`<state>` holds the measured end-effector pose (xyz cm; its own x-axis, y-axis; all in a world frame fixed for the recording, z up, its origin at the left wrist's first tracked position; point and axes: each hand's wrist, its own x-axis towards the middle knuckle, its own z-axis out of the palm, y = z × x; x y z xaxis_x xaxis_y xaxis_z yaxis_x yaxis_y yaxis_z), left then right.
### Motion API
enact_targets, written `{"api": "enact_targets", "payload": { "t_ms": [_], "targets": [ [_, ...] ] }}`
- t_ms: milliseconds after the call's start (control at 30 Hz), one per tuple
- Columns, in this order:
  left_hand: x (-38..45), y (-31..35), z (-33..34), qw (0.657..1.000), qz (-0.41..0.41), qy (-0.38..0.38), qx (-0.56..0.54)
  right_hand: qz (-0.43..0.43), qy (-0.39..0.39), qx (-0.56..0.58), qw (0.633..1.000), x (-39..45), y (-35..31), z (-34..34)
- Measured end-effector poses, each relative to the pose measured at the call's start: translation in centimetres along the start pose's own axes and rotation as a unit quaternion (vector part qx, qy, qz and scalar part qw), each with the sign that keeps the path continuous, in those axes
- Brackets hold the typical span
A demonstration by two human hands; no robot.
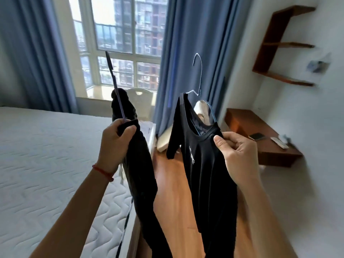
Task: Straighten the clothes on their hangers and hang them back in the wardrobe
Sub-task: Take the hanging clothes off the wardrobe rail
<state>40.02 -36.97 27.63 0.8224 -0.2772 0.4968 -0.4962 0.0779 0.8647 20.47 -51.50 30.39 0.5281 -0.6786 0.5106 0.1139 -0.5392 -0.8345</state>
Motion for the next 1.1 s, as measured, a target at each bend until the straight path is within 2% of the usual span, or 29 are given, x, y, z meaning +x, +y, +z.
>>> {"api": "enact_targets", "payload": {
  "t_ms": [300, 600, 833, 1100],
  "targets": [
    [7.8, -3.4, 0.4, 0.992, 0.005, 0.123, 0.036, -0.038, -0.061, 0.036, 0.997, 11.7, 4.0, 4.6],
    [13.5, -5.8, -1.9, 0.967, 0.0, 0.238, 0.091, -0.056, -0.189, 0.134, 0.971, 22.0, 6.1, 12.8],
    [13.8, -4.3, -2.9, 0.914, 0.005, 0.366, 0.178, -0.091, -0.29, 0.215, 0.928, 26.5, 7.5, 19.3],
    [12.5, -0.2, 0.1, 0.843, 0.008, 0.457, 0.285, -0.118, -0.387, 0.278, 0.871, 31.1, 8.7, 21.3]
  ]
}}
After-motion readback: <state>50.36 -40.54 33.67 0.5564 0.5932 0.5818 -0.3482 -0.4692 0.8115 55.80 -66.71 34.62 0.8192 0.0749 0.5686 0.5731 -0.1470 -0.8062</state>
